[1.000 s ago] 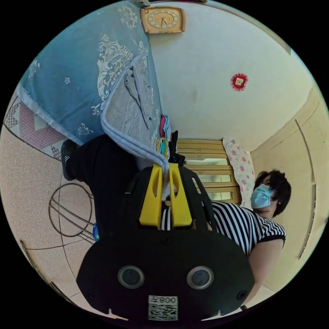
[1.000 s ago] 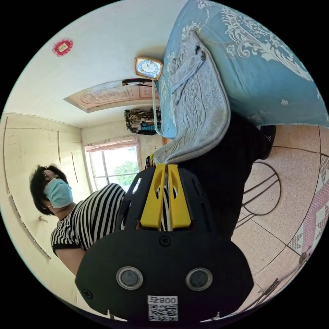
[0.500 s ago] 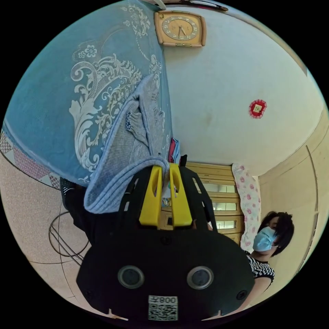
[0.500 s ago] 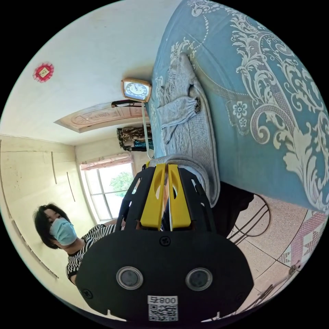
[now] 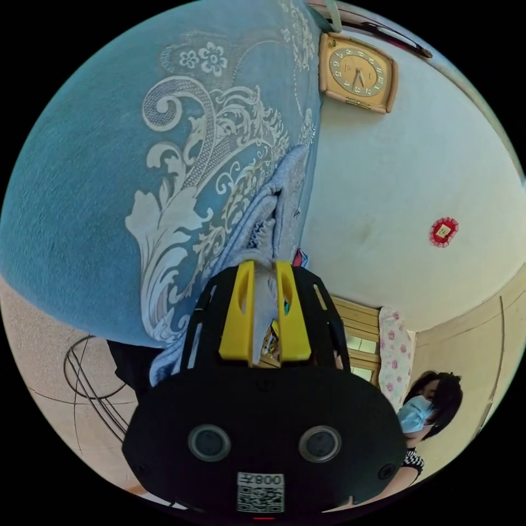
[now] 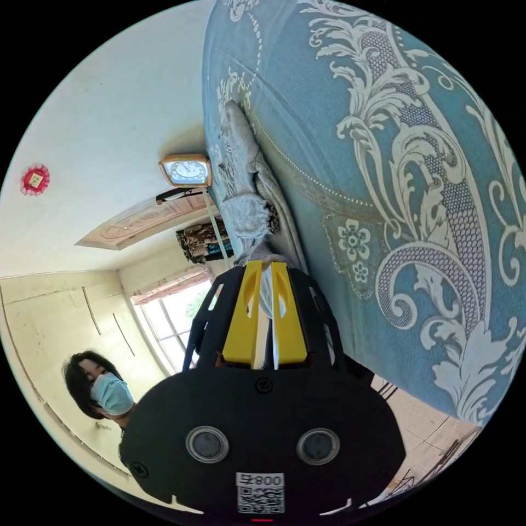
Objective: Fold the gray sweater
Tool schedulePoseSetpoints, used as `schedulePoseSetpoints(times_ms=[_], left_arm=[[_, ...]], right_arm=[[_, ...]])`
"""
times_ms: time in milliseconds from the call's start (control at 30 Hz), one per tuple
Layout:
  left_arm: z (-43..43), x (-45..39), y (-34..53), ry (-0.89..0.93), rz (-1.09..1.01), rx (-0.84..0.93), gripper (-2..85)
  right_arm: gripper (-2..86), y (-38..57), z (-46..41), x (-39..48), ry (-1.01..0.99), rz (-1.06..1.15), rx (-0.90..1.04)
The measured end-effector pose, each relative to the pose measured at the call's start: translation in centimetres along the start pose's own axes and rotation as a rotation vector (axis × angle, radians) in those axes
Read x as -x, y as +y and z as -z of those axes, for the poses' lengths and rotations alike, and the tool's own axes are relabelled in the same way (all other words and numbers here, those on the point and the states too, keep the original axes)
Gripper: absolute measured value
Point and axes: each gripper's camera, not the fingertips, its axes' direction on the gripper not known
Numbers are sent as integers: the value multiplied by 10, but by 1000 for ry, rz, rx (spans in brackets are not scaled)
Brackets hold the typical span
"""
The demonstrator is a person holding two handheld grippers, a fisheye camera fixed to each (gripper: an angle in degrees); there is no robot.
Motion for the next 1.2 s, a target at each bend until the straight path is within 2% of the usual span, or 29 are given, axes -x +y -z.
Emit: schedulePoseSetpoints(times_ms=[167,233,300,467,667,767,833,1133,1200], left_arm=[[-9,-14,23,45,-31,-58,68],[-11,-22,35,34,-67,-64,68],[-16,-39,49,-42,-151,-48,69],[-73,-106,86,-457,-493,121,70],[-164,-140,111,-825,-720,264,52],[-202,-136,123,-1020,-780,337,31],[-210,-138,130,-1036,-804,343,22],[-196,-161,160,-887,-850,227,11],[-197,-162,161,-881,-845,211,11]], right_arm=[[60,9,-9,-5,-36,56,-112],[64,18,-16,3,12,112,-130],[68,27,-35,18,132,187,-113],[71,38,-131,67,585,431,-13],[54,36,-246,57,1101,559,102],[42,44,-270,50,1164,596,85],[34,46,-275,46,1152,606,92],[20,68,-248,49,924,627,-37],[19,66,-247,47,923,621,-47]])
